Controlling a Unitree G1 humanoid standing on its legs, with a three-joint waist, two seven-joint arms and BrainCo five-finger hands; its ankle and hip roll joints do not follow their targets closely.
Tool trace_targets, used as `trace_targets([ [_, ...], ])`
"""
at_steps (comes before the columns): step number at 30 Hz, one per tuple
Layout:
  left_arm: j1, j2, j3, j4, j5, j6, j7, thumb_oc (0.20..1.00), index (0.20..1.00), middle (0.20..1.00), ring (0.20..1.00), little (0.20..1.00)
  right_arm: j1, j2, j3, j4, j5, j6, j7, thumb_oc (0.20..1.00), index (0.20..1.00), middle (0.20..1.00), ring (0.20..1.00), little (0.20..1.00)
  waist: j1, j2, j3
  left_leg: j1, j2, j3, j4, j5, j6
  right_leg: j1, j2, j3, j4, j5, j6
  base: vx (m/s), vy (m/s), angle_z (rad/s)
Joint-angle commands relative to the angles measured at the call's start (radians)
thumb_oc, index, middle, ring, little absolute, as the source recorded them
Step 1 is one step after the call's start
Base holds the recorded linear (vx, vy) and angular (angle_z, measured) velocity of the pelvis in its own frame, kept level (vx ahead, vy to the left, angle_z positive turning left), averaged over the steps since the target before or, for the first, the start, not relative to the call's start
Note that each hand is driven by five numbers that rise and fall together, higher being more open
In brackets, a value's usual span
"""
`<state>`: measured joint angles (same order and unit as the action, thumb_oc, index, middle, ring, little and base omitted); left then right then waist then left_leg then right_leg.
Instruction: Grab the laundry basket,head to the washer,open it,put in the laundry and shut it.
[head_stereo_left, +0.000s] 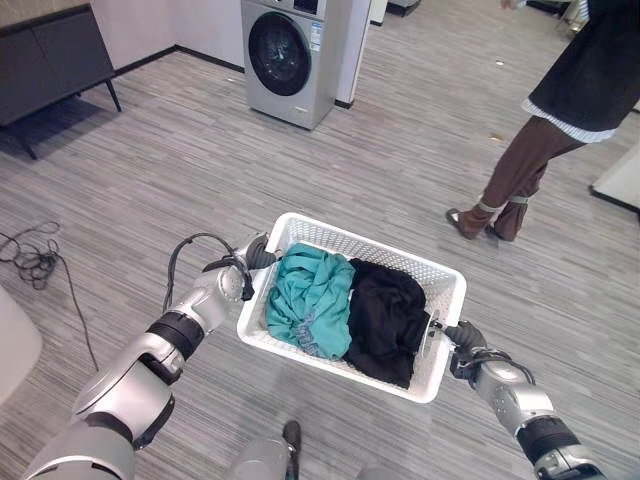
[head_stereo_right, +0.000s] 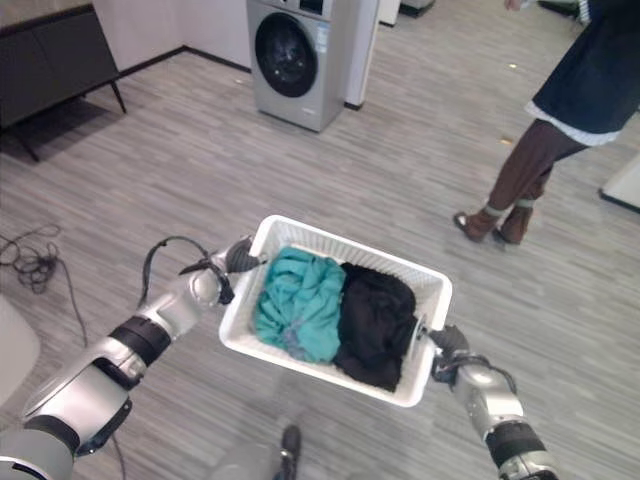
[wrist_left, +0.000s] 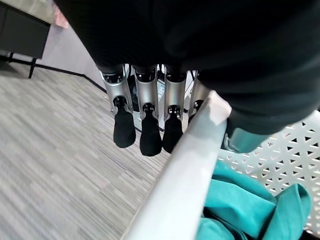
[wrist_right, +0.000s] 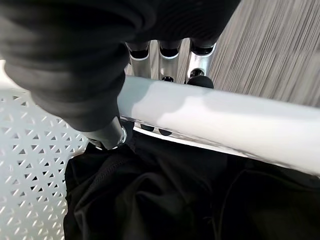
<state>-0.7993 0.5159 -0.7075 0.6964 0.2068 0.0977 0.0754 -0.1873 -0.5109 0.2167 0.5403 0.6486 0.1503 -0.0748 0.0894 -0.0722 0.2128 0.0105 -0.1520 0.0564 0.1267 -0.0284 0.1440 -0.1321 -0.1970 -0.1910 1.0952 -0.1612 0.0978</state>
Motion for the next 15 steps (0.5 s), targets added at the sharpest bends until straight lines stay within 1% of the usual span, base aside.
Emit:
trace_targets([
  [1, -0.065, -0.065, -0.011, -0.043, -0.002, -0.064, 0.019, 0.2, 0.2, 0.2, 0.2, 0.2, -0.151, -0.03, -0.026, -0.128, 0.022, -0.132, 0.098, 0.2, 0.2, 0.2, 0.2, 0.2, -0.035, 0.047, -0.067, 0.045, 0.134, 0.057, -0.107, 0.003, -0.049, 0.06, 0.015, -0.099, -0.485, 0.137, 0.016, 0.46, -0.073, 0.3],
  [2, -0.068, -0.061, -0.007, -0.041, -0.005, -0.065, 0.016, 0.2, 0.2, 0.2, 0.2, 0.2, -0.155, -0.037, -0.027, -0.127, 0.027, -0.13, 0.101, 0.2, 0.2, 0.2, 0.2, 0.2, -0.042, 0.047, -0.068, 0.061, 0.138, 0.052, -0.106, -0.013, -0.059, 0.052, 0.023, -0.114, -0.588, 0.116, 0.008, 0.24, -0.079, 0.71],
  [3, -0.068, -0.061, -0.006, -0.041, -0.005, -0.065, 0.016, 0.2, 0.2, 0.2, 0.2, 0.2, -0.156, -0.038, -0.027, -0.127, 0.027, -0.131, 0.101, 0.2, 0.2, 0.2, 0.2, 0.2, -0.044, 0.051, -0.069, 0.059, 0.143, 0.049, -0.107, -0.012, -0.061, 0.057, 0.029, -0.119, -0.598, 0.123, 0.005, 0.25, -0.113, 0.93],
  [4, -0.069, -0.057, -0.003, -0.036, -0.008, -0.066, 0.015, 0.2, 0.2, 0.2, 0.2, 0.2, -0.158, -0.048, -0.029, -0.125, 0.033, -0.13, 0.1, 0.2, 0.2, 0.2, 0.2, 0.2, -0.052, 0.049, -0.071, 0.077, 0.144, 0.042, -0.106, -0.029, -0.073, 0.043, 0.036, -0.115, -0.722, 0.117, 0.003, 0.44, -0.19, 0.96],
  [5, -0.065, -0.053, 0.017, -0.034, -0.009, -0.068, 0.02, 0.2, 0.2, 0.2, 0.2, 0.2, -0.153, -0.074, -0.034, -0.131, 0.04, -0.129, 0.098, 0.2, 0.2, 0.2, 0.2, 0.2, -0.072, 0.041, -0.066, 0.13, 0.134, 0.016, -0.096, -0.086, -0.09, 0.004, 0.057, -0.053, -0.978, 0.17, 0.03, 0.52, -0.21, 0.8],
  [6, -0.064, -0.047, 0.024, -0.041, -0.009, -0.073, 0.02, 0.2, 0.2, 0.2, 0.2, 0.2, -0.149, -0.08, -0.042, -0.142, 0.04, -0.127, 0.099, 0.2, 0.2, 0.2, 0.2, 0.2, -0.079, 0.038, -0.065, 0.138, 0.132, 0.014, -0.093, -0.093, -0.094, -0.007, 0.06, -0.027, -1.041, 0.19, 0.04, 0.53, -0.204, 0.75],
  [7, -0.074, -0.055, 0.028, -0.034, -0.002, -0.073, 0.025, 0.2, 0.2, 0.2, 0.2, 0.2, -0.154, -0.077, -0.043, -0.144, 0.046, -0.132, 0.096, 0.2, 0.2, 0.2, 0.2, 0.2, -0.087, 0.037, -0.062, 0.155, 0.132, 0.011, -0.081, -0.113, -0.097, -0.031, 0.06, -0.002, -1.102, 0.227, 0.058, 0.33, -0.109, 0.55],
  [9, -0.077, -0.055, 0.036, -0.03, 0.004, -0.077, 0.033, 0.2, 0.2, 0.2, 0.2, 0.2, -0.16, -0.074, -0.045, -0.148, 0.05, -0.141, 0.094, 0.2, 0.2, 0.2, 0.2, 0.2, -0.095, 0.048, -0.061, 0.188, 0.136, 0.008, -0.061, -0.143, -0.098, -0.07, 0.073, 0.006, -1.171, 0.258, 0.079, 0.41, -0.132, 0.46],
  [10, -0.074, -0.054, 0.039, -0.032, 0.012, -0.079, 0.033, 0.2, 0.2, 0.2, 0.2, 0.2, -0.16, -0.073, -0.047, -0.149, 0.046, -0.143, 0.094, 0.2, 0.2, 0.2, 0.2, 0.2, -0.103, 0.05, -0.063, 0.211, 0.135, 0.006, -0.058, -0.152, -0.099, -0.09, 0.075, 0.006, -1.178, 0.256, 0.082, 0.3, -0.096, 0.5],
  [11, -0.074, -0.054, 0.04, -0.032, 0.013, -0.079, 0.033, 0.2, 0.2, 0.2, 0.2, 0.2, -0.16, -0.074, -0.046, -0.149, 0.046, -0.143, 0.093, 0.2, 0.2, 0.2, 0.2, 0.2, -0.103, 0.053, -0.063, 0.213, 0.138, 0.006, -0.059, -0.153, -0.099, -0.088, 0.077, 0.005, -1.178, 0.254, 0.082, 0.32, -0.1, 0.44],
  [13, -0.064, -0.054, 0.037, -0.03, 0.019, -0.088, 0.031, 0.2, 0.2, 0.2, 0.2, 0.2, -0.164, -0.073, -0.043, -0.143, 0.041, -0.145, 0.092, 0.2, 0.2, 0.2, 0.2, 0.2, -0.124, 0.06, -0.074, 0.262, 0.148, -0.007, -0.056, -0.169, -0.105, -0.108, 0.088, 0.03, -1.161, 0.257, 0.081, 0.5, -0.183, 0.39],
  [14, -0.068, -0.065, 0.027, -0.016, 0.02, -0.093, 0.027, 0.2, 0.2, 0.2, 0.2, 0.2, -0.171, -0.081, -0.038, -0.131, 0.046, -0.142, 0.09, 0.2, 0.2, 0.2, 0.2, 0.2, -0.139, 0.055, -0.093, 0.29, 0.152, -0.021, -0.034, -0.178, -0.119, -0.072, 0.095, 0.062, -1.145, 0.298, 0.072, 0.48, -0.206, 0.18],
  [15, -0.068, -0.065, 0.028, -0.015, 0.02, -0.093, 0.027, 0.2, 0.2, 0.2, 0.2, 0.2, -0.172, -0.082, -0.037, -0.13, 0.046, -0.142, 0.09, 0.2, 0.2, 0.2, 0.2, 0.2, -0.14, 0.057, -0.091, 0.291, 0.153, -0.022, -0.033, -0.179, -0.119, -0.069, 0.096, 0.061, -1.146, 0.298, 0.072, 0.5, -0.252, -0.01],
])
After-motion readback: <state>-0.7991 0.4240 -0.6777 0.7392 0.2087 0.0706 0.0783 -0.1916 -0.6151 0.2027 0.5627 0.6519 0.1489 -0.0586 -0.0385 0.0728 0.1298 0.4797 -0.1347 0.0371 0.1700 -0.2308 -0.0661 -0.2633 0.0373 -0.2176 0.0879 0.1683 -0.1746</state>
